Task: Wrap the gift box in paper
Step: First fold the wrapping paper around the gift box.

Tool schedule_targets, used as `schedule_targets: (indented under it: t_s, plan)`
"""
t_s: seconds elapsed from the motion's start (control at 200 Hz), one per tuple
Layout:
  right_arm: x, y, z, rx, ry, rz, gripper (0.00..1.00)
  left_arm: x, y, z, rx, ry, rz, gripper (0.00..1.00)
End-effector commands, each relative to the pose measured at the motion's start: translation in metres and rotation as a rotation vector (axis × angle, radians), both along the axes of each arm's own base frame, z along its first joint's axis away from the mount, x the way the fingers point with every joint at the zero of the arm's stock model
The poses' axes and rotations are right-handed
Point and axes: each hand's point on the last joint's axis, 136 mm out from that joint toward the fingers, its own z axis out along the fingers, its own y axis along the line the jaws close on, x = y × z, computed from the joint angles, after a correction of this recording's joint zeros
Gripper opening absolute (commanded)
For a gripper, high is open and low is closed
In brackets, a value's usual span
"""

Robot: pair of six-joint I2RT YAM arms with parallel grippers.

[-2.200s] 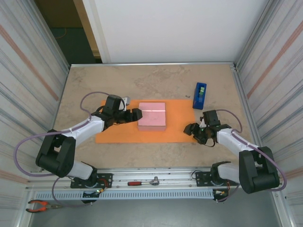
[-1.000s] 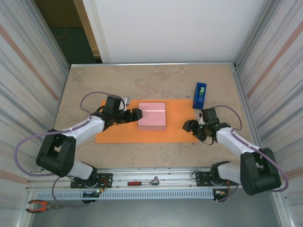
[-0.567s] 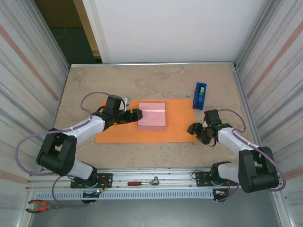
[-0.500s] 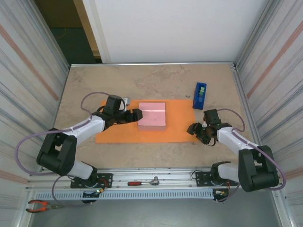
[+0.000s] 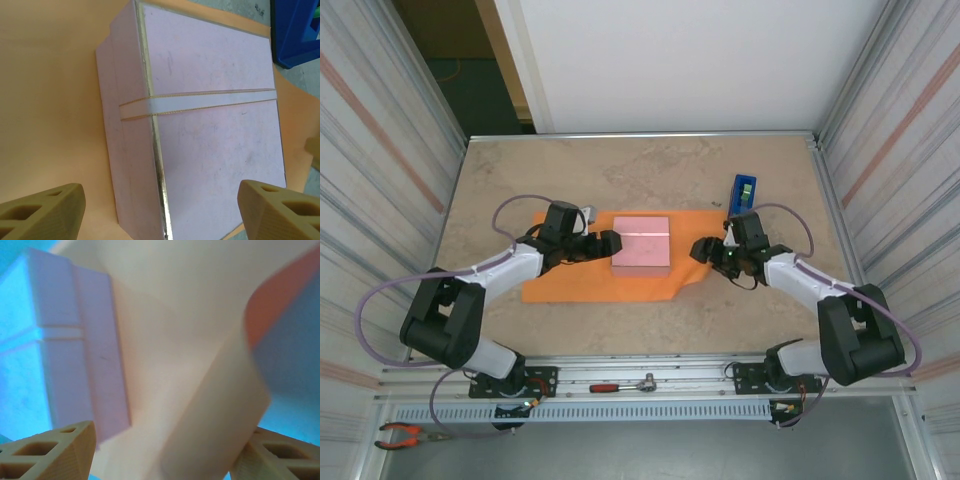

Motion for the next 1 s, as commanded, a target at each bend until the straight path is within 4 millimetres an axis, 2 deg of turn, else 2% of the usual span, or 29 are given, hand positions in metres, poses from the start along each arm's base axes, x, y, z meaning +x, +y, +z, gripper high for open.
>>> schedule_targets:
  t_s: [0.0, 0.09, 0.225, 0.511, 0.767, 0.997]
  plan:
    - [0.022, 0.003, 0.015, 0.008, -0.080, 0.031, 0.67, 0.007, -0.006, 0.012, -0.023, -0.037, -0.023, 0.80]
    - [0.030, -0.005, 0.015, 0.002, -0.078, 0.014, 0.66, 0.007, -0.007, 0.012, -0.022, -0.039, -0.026, 0.80]
    - [0.029, -0.019, 0.009, -0.006, -0.051, -0.016, 0.65, 0.008, -0.005, 0.013, -0.022, -0.039, -0.023, 0.81]
    - [-0.005, -0.033, -0.011, -0.003, 0.025, -0.057, 0.59, 0.011, -0.008, 0.015, -0.029, -0.043, -0.031, 0.81]
    - [-0.038, -0.042, -0.031, -0.017, 0.085, -0.074, 0.49, 0.011, -0.008, 0.017, -0.033, -0.045, -0.033, 0.81]
    - [-0.054, -0.058, -0.035, -0.062, 0.103, -0.104, 0.41, 0.011, -0.008, 0.020, -0.032, -0.052, -0.037, 0.81]
